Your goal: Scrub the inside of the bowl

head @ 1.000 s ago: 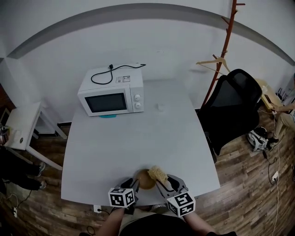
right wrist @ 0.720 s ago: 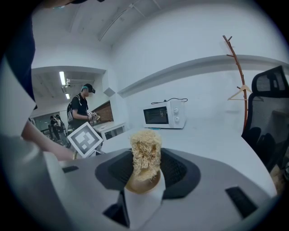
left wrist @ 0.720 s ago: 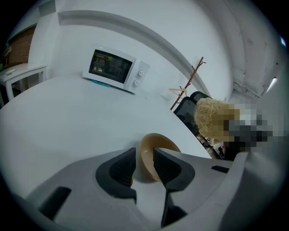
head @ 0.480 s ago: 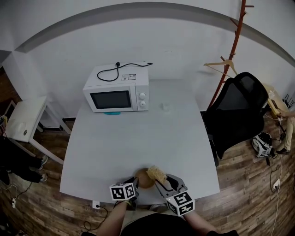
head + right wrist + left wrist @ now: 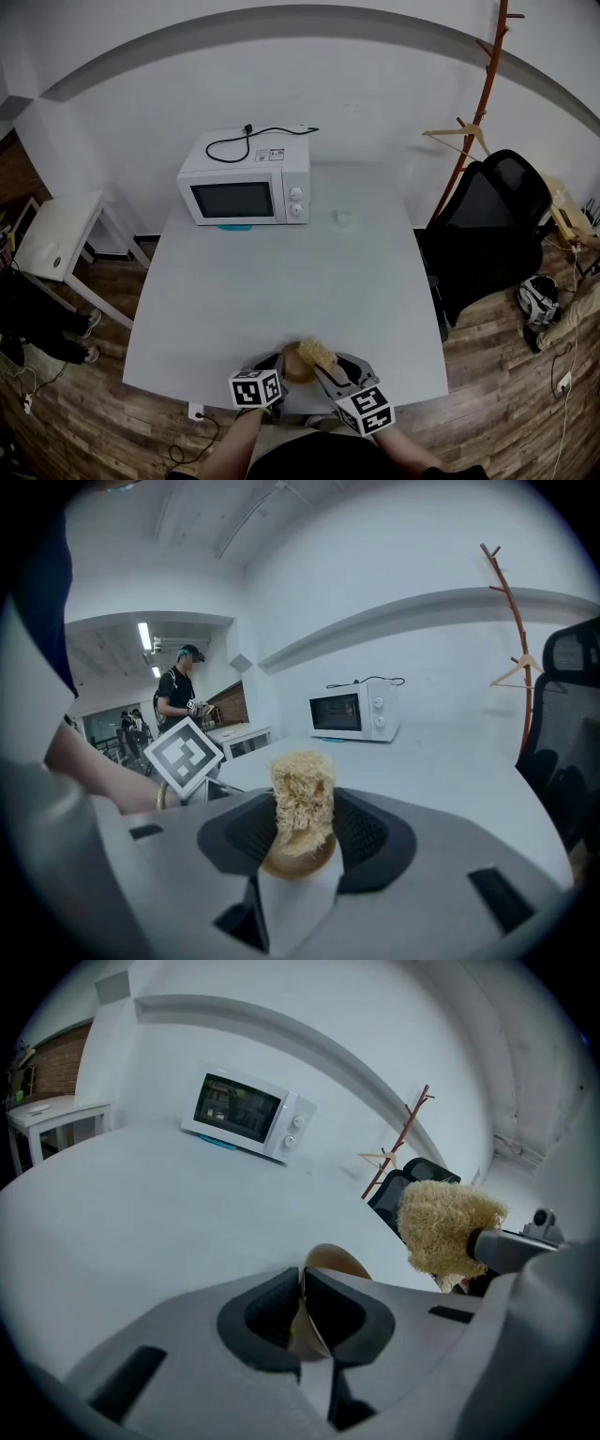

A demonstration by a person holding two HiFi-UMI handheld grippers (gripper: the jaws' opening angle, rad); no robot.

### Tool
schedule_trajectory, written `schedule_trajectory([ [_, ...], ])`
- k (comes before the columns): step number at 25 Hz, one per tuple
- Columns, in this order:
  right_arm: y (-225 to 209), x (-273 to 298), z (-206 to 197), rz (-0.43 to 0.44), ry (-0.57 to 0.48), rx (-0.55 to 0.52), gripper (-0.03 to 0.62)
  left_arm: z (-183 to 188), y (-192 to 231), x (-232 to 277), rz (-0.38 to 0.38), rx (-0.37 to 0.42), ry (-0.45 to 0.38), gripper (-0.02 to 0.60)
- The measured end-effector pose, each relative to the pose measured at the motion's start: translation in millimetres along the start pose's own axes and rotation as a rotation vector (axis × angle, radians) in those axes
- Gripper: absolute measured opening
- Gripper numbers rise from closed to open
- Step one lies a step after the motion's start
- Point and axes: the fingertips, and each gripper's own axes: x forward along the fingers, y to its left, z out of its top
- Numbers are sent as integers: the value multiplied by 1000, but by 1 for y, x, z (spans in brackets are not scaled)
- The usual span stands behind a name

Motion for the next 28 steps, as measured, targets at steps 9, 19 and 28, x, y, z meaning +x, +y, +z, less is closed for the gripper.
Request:
schedule_trajectory([
  [9, 18, 16, -22, 42, 109, -38, 172, 23, -13, -26, -2, 51, -87, 34],
  [19, 22, 22, -28, 42, 142, -41, 172, 35, -23, -56, -9, 59, -159, 34],
  [28, 25, 23, -27, 59, 155, -70, 172, 33, -35, -64, -17, 86, -180, 35],
])
